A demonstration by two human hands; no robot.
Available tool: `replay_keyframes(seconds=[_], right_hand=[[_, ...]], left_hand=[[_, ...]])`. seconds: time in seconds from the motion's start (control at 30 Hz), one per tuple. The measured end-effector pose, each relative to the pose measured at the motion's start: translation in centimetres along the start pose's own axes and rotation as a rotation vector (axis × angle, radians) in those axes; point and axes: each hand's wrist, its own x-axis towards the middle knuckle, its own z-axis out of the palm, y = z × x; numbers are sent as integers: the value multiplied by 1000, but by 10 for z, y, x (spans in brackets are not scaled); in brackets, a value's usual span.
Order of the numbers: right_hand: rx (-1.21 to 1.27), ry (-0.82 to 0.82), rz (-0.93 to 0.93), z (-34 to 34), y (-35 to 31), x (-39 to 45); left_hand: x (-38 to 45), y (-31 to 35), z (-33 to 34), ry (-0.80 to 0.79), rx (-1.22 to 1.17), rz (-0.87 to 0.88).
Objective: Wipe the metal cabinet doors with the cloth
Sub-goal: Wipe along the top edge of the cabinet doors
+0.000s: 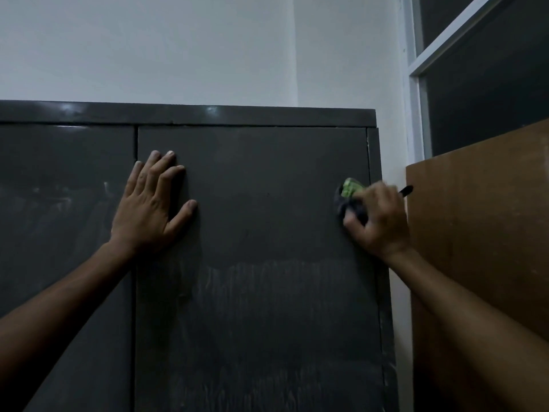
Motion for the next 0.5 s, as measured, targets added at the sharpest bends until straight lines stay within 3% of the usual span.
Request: replay_keyframes(seconds=[0.07,0.1,0.13,0.23,0.3,0.37,0.5], right_hand=[[-10,95,297,8,-18,26],[-15,107,312,13,-32,29],[-15,86,226,17,-45,23],[10,-109,-297,13,-52,-32],[5,-174,-457,1,-28,-53],[-6,-137,-320,-3,-6,-44],[-24,52,239,9,-36,14]], left_hand=[[0,0,0,6,1,3],[-1,-1,0,8,4,3],[-1,-1,0,8,6,2],[-1,-1,0,2,-3,2],[-1,-1,0,0,-13,-3],[-1,-1,1,3,-7,-6],[-1,-2,1,0,2,0]])
